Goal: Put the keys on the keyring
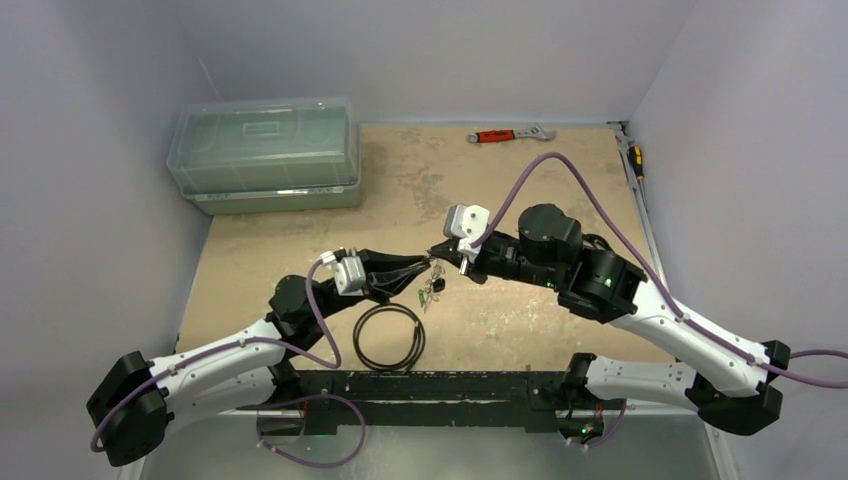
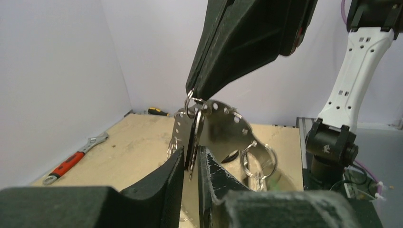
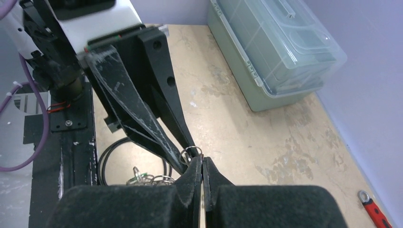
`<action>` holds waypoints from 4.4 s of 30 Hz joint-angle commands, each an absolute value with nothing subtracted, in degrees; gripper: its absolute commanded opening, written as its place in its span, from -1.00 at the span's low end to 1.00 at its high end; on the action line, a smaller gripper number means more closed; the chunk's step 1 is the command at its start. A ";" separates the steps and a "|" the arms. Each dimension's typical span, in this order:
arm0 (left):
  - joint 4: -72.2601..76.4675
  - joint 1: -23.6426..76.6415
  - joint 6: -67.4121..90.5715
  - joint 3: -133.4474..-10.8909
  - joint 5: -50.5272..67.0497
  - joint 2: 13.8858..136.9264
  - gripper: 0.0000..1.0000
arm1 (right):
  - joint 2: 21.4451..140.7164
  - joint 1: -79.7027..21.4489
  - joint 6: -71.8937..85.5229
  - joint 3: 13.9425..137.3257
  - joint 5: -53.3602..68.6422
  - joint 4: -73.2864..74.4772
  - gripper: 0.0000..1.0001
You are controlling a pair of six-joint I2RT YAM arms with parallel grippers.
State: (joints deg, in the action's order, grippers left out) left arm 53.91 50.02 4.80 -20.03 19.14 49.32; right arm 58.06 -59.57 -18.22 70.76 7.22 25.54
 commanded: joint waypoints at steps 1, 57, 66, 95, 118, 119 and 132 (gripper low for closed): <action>55.43 50.28 3.87 -21.82 21.50 51.30 -0.87 | 55.84 -59.86 -17.67 70.67 7.83 21.09 -1.00; 45.18 50.31 2.61 -32.01 24.96 49.64 -0.55 | 54.14 -59.85 -17.58 70.57 12.53 20.79 -1.00; 45.71 50.32 3.46 -31.12 24.28 47.48 -0.40 | 54.02 -59.85 -17.58 70.49 12.50 20.78 -1.00; 46.83 50.28 0.27 -29.25 19.79 46.95 -1.00 | 52.56 -59.85 -15.70 70.24 9.11 20.40 -0.77; 37.49 50.65 -2.60 -32.08 22.38 47.50 -1.00 | 57.18 -59.94 -18.71 73.62 3.84 28.72 -0.10; 37.19 50.78 -2.70 -32.16 22.51 47.59 -1.00 | 57.33 -59.99 -18.72 73.64 3.79 28.74 -0.14; 34.84 51.41 -3.84 -33.22 22.76 47.49 -1.00 | 57.30 -60.94 -19.32 73.39 3.84 30.77 -0.18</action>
State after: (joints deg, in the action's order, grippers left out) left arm 32.73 50.83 -2.68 -30.11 22.15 48.12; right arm 57.76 -60.38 -18.37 71.13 4.19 29.89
